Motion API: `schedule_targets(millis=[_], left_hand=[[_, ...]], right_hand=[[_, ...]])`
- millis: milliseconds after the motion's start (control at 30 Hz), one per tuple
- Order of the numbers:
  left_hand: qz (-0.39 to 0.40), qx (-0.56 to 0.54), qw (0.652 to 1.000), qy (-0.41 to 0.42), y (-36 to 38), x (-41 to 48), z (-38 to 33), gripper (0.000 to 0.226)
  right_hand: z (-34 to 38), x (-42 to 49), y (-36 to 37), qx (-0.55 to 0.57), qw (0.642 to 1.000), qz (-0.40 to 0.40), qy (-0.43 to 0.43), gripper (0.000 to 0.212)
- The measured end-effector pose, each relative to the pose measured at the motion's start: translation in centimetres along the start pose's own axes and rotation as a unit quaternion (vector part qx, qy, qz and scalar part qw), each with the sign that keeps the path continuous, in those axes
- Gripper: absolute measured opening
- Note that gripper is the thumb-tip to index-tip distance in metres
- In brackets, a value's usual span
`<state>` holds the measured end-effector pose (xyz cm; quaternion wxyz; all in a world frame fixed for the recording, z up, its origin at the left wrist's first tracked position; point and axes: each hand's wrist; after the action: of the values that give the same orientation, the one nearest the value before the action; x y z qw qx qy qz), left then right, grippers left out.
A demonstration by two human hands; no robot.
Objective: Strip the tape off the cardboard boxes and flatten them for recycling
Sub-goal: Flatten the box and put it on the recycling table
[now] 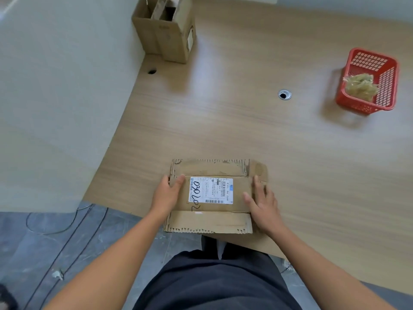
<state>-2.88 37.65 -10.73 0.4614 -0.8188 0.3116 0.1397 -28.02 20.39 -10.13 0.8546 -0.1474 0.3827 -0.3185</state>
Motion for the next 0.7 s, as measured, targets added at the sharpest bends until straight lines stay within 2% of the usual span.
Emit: schedule_targets(millis=[100, 167, 300, 400, 467, 567, 633, 700], left_hand=[[-0.033, 0.026, 0.999, -0.011, -0.1, 0.6, 1.9, 0.038], [-0.041, 0.033, 0.999, -0.013, 0.4, 0.9, 2.2, 0.034], [-0.091, 0.033, 0.995, 0.006, 1.5, 1.8, 0.4, 0.051], [-0.066, 0.05, 0.993, 0.081, 2.5, 3.4, -1.9, 0.055], [-0.055, 0.095, 0.986, 0.129, 3.4, 4.6, -3.3, 0.066], [-0.033, 0.265, 0.947, 0.181, 5.3, 6.3, -4.6, 0.071], [-0.021, 0.337, 0.917, 0.212, 6.4, 6.8, -4.6, 0.077], [-0.049, 0.388, 0.885, 0.252, 6.8, 7.2, -4.4, 0.086]], right_hand=[[-0.5, 0.5, 2.7, -0.137, 0.99, -0.021, 0.02, 0.072], [-0.6, 0.8, 3.7, -0.175, 0.982, -0.063, 0.022, 0.073], [-0.8, 1.9, 3.0, -0.181, 0.976, -0.124, 0.01, 0.075], [-1.2, 3.8, 1.4, -0.214, 0.964, -0.16, 0.012, 0.075], [-1.4, 5.4, 0.3, -0.239, 0.956, -0.163, 0.033, 0.077], [-1.7, 7.5, -0.5, -0.281, 0.944, -0.172, 0.023, 0.08], [-1.9, 8.3, -0.5, -0.301, 0.936, -0.173, -0.062, 0.079], [-2.5, 9.0, -0.4, -0.322, 0.926, -0.142, -0.133, 0.078]])
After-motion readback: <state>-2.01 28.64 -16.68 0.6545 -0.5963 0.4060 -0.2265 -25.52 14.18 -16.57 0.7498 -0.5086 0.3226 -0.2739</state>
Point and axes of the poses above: each hand's wrist, its own x-axis towards the middle knuckle, its own y-axis out of the palm, z = x × y, and after that the axes turned 10 degrees about x, right-handed
